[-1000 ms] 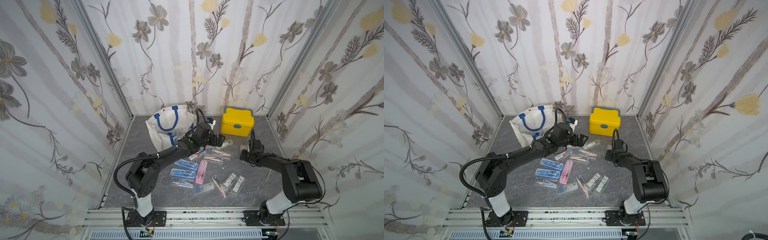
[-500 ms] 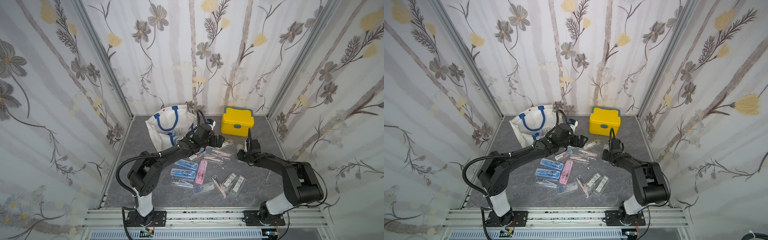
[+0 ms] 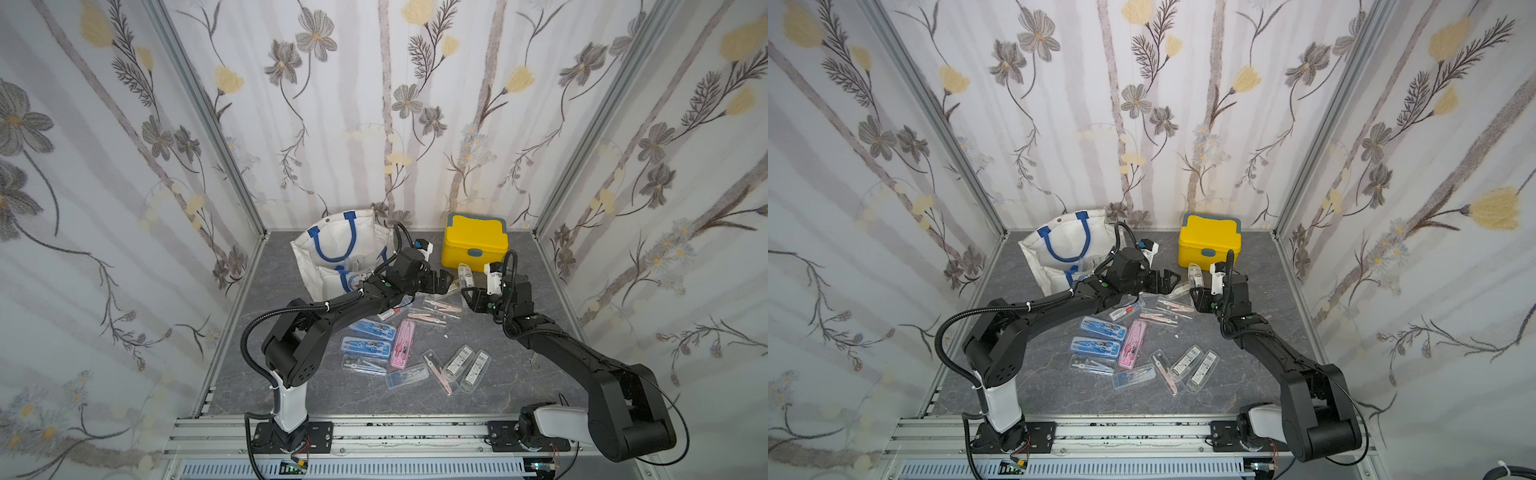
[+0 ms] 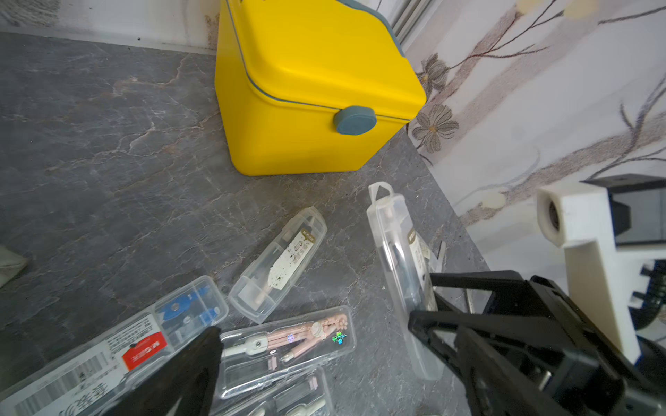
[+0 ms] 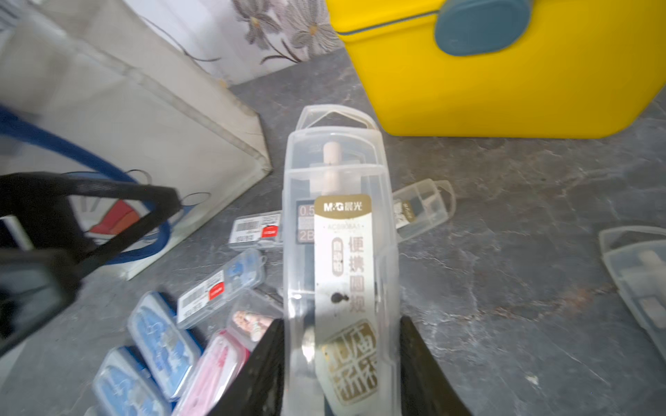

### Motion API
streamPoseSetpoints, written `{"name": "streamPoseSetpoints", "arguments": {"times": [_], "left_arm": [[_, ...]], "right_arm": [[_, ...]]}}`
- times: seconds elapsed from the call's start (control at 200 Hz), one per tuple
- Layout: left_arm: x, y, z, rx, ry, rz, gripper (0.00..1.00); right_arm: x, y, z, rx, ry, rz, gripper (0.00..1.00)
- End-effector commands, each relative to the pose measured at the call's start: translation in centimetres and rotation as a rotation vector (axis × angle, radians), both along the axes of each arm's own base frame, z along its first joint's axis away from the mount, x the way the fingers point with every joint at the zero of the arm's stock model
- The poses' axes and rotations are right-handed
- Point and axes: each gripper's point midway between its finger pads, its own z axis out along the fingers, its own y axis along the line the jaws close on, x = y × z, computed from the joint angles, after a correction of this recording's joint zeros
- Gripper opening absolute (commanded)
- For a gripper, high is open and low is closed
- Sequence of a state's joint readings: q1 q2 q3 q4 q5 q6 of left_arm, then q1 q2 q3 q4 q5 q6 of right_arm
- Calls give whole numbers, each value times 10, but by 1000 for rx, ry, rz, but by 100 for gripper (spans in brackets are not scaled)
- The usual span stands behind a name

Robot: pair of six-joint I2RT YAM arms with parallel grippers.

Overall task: Put the compass set into the canvas bag
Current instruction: Pick up the compass set at the center of the board.

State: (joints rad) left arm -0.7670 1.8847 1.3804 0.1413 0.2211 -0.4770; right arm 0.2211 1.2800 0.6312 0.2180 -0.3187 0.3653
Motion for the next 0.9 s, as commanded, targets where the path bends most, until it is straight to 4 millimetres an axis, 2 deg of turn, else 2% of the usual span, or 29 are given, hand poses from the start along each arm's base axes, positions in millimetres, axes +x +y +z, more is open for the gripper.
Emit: {"name": "streamPoseSetpoints", "arguments": {"times": [0.0, 0.12, 0.265, 0.365, 0.43, 0.635, 0.799, 0.894], "left_arm": [[3, -18, 30, -144, -22, -34, 100], [4, -29, 42, -220, -14, -68, 100], [8, -35, 42, -237, 2, -53, 97], [9, -36, 45, -254, 2, -52, 89], [9, -37, 46, -264, 3, -55, 79], [7, -42, 48, -282, 17, -77, 59], [6, -45, 48, -297, 28, -91, 49], [6, -47, 45, -295, 38, -99, 36]], "right_arm": [[-1, 20, 34, 68, -126, 100, 41], [-4, 28, 44, 92, -152, 135, 41], [-5, 32, 47, 101, -158, 152, 41], [-6, 35, 49, 114, -161, 161, 41], [-6, 35, 50, 120, -165, 162, 41], [-6, 36, 53, 124, -175, 166, 41], [-5, 35, 55, 129, -180, 162, 41], [-4, 35, 56, 133, -188, 161, 42]]}}
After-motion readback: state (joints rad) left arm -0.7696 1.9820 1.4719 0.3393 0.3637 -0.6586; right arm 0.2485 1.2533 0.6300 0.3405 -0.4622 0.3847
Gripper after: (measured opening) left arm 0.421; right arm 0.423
